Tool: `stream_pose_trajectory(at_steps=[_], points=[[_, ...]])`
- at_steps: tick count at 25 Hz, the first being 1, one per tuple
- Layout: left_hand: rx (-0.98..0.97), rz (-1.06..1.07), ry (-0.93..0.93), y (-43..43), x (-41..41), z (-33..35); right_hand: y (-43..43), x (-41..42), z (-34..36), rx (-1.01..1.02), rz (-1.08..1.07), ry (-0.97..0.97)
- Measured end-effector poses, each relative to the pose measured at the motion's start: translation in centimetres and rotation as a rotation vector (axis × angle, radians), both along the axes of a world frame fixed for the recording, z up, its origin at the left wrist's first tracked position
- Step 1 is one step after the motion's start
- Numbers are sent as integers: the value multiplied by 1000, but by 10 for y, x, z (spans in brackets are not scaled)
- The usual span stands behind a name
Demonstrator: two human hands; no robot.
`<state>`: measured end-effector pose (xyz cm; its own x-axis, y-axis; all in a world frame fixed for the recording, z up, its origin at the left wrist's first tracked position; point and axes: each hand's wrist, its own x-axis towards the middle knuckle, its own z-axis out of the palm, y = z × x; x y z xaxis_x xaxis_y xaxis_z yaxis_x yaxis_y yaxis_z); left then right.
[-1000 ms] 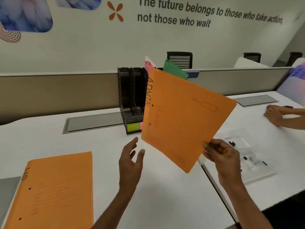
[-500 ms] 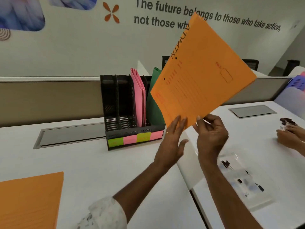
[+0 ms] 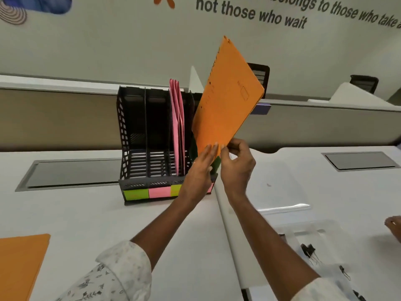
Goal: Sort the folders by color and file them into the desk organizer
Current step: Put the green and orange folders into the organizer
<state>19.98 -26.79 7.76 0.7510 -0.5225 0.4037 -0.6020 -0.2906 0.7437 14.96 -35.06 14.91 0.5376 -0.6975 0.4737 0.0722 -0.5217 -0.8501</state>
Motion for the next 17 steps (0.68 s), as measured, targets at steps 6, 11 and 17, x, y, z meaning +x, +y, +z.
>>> stream_pose_trajectory(at_steps=[6, 11, 17], points=[[47, 35, -30, -9, 12, -32, -12, 15, -28, 71, 47, 205], [90, 84, -38, -12, 18, -41, -17, 14, -32, 74, 82, 265], [54, 95, 2, -10, 19, -38, -13, 11, -32, 92, 112, 310]])
